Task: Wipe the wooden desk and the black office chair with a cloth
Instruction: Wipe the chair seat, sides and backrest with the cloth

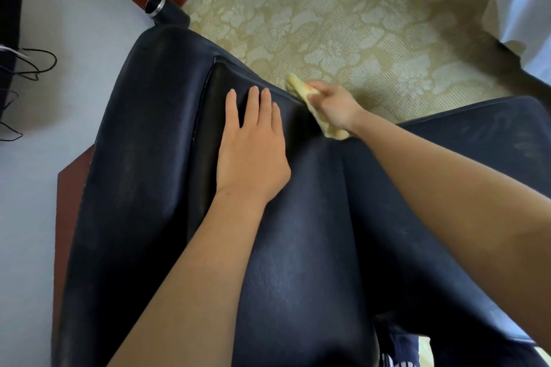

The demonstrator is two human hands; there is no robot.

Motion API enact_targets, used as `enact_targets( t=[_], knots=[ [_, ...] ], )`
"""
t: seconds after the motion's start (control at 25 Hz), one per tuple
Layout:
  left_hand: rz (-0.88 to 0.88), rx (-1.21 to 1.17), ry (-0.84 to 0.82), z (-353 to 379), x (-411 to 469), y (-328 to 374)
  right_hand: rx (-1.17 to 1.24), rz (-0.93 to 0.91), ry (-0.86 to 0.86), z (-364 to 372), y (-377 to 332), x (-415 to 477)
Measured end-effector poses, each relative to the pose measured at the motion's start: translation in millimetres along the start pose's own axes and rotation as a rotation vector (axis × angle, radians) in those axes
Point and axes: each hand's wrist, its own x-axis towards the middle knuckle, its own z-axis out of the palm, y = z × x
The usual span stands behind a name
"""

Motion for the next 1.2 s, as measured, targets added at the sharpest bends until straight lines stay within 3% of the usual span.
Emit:
enact_targets(
  t=[0.12,0.44,0.6,0.92,1.04,1.2],
  knots=[
    [0.003,0.000,-0.002,1,1,0,-0.035,0.198,0.072,-8,55,-3],
    [-0.002,0.008,-0.012,1,2,-1,0.274,0.492,0.267,47,145,-61],
    [-0.005,0.006,-0.019,0,2,-2,0.306,0.706,0.194,67,177,-119],
    [-0.006,0.028,-0.015,-1,2,0,0.720,1.167,-0.004,90,220,-218],
    [-0.008,0.028,-0.020,0,1,1,0.700,1.185,0.093,83,217,-199],
    [-0.005,0.019,-0.011,2,2,0,0.685,0.943,0.157,61,168,-125]
  ],
)
